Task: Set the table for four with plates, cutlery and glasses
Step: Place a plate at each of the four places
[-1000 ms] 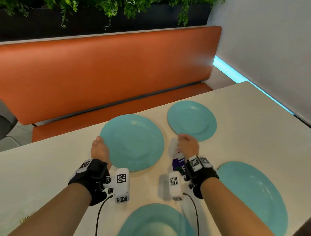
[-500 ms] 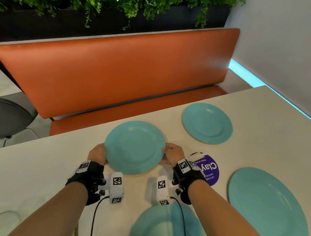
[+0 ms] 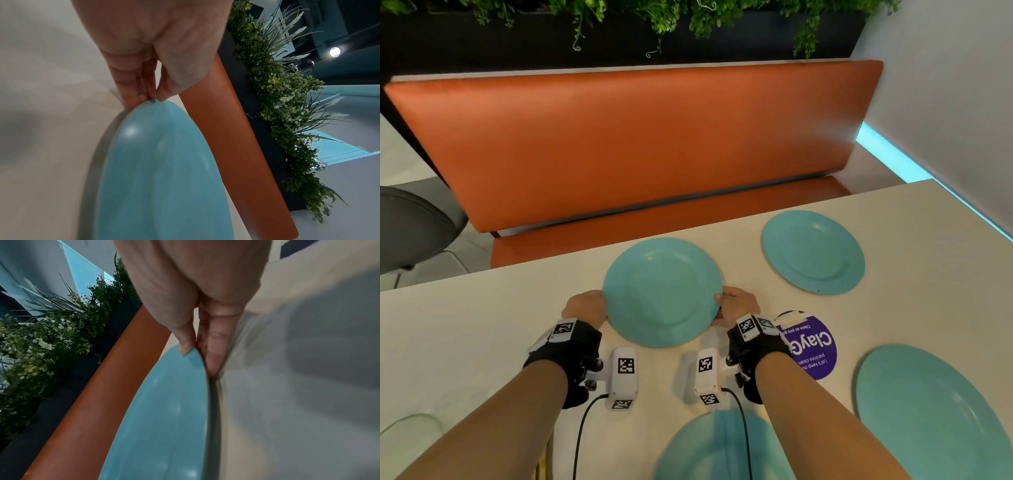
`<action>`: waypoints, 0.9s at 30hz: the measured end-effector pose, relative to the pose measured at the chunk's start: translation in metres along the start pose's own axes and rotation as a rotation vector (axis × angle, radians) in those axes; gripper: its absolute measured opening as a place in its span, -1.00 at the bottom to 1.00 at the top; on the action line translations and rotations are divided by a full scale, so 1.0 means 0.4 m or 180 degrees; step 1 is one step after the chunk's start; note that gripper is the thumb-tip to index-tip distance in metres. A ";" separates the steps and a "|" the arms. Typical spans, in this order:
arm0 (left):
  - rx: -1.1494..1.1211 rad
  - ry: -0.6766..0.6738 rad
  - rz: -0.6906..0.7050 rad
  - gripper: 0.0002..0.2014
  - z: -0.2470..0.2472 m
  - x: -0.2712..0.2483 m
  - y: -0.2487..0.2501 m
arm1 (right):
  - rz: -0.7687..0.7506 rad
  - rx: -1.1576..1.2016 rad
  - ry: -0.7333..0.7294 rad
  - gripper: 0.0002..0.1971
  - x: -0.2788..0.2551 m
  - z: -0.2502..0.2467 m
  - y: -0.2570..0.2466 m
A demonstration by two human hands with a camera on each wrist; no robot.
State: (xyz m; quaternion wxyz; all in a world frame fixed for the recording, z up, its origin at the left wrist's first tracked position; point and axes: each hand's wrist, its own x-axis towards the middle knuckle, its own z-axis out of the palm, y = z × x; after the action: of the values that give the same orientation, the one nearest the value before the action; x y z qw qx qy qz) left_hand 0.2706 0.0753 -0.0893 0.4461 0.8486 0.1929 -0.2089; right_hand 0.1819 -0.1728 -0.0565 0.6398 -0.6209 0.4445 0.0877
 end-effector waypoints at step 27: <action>0.0908 -0.0153 0.0304 -0.66 -0.017 -0.041 0.026 | -0.0192 -0.0418 0.0164 -0.72 -0.019 0.005 -0.011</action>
State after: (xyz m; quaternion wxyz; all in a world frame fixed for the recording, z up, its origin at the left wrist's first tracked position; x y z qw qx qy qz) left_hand 0.2633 0.0733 -0.0700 0.3349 0.9064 0.1099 -0.2330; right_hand 0.1814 -0.1689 -0.0485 0.5883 -0.6767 0.4352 0.0814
